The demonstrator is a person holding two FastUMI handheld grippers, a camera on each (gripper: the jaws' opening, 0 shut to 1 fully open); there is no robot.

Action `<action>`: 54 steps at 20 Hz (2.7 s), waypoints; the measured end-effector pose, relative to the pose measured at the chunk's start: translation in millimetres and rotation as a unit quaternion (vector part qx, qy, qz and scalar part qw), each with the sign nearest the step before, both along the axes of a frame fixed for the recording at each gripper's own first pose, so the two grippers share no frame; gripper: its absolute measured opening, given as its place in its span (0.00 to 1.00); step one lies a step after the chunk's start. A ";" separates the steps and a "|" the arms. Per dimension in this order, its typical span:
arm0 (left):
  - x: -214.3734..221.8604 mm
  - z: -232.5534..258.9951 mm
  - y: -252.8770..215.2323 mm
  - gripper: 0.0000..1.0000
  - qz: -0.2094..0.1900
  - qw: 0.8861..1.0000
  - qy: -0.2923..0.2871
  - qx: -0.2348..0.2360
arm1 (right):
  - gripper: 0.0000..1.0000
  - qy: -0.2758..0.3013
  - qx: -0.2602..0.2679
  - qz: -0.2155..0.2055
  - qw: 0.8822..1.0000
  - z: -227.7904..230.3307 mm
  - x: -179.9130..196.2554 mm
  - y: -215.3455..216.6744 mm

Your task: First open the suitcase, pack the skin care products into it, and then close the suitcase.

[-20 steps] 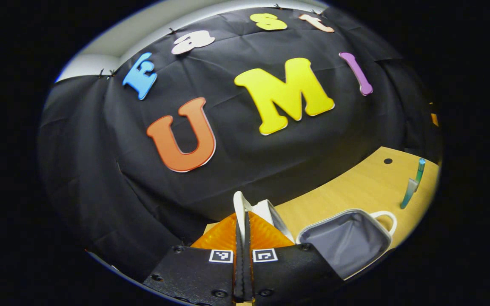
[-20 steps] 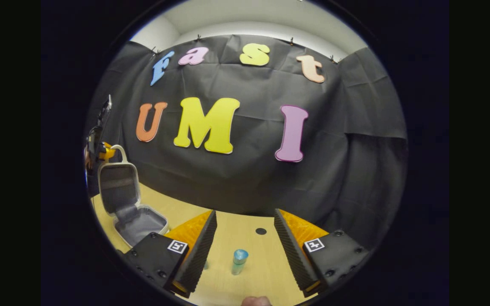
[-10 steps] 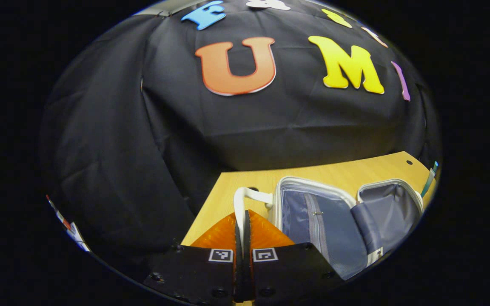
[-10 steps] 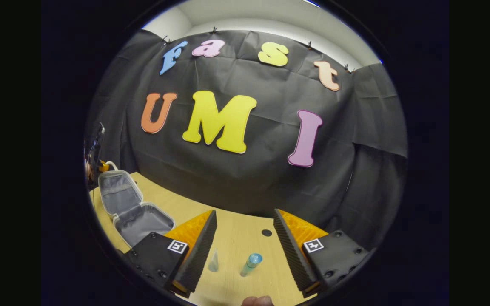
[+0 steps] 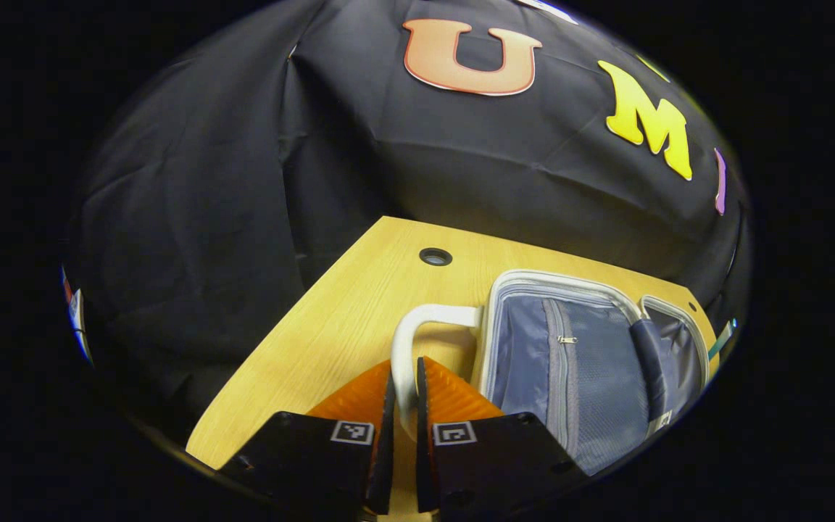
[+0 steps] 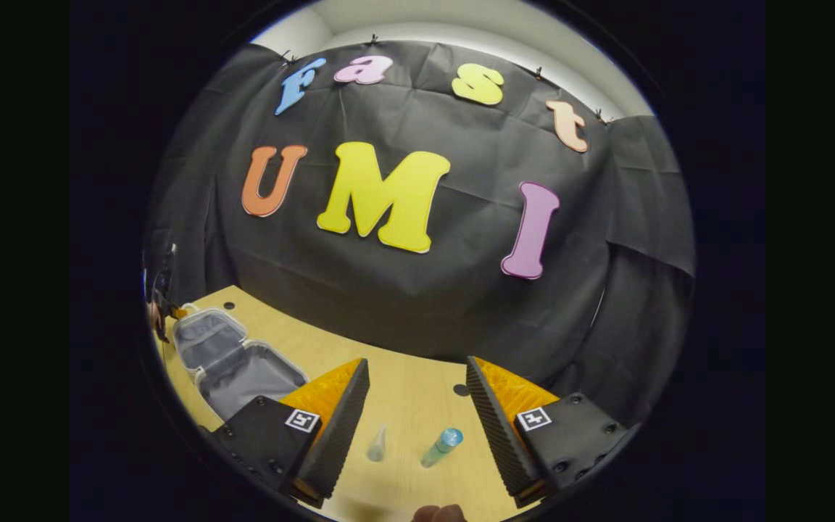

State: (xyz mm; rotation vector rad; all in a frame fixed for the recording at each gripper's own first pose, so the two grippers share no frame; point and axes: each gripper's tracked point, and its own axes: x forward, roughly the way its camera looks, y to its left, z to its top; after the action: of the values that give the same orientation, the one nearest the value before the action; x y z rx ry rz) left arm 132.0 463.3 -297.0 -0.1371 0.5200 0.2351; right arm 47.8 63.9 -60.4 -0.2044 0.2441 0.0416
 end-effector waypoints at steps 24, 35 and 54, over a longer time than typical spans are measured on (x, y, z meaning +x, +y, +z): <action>-42.3 181.2 -463.2 0.99 -0.131 0.977 -0.164 0.044 | 0.80 0.011 0.088 -0.058 0.994 -50.5 -29.9 -165.4; -17.4 29.2 -647.2 1.00 -0.225 0.973 -0.045 0.017 | 0.80 0.076 0.068 -0.079 0.992 -88.8 -53.1 -249.4; 14.8 -15.4 -644.5 0.45 -0.214 0.977 0.015 -0.004 | 0.80 0.135 0.066 0.000 0.989 -158.5 -34.8 -215.3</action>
State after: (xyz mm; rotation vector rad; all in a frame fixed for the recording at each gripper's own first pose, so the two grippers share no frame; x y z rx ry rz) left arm 146.8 -181.2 -312.3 -0.0263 0.5666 -0.1859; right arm 13.0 -151.4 -218.8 -0.0654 0.5093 0.0852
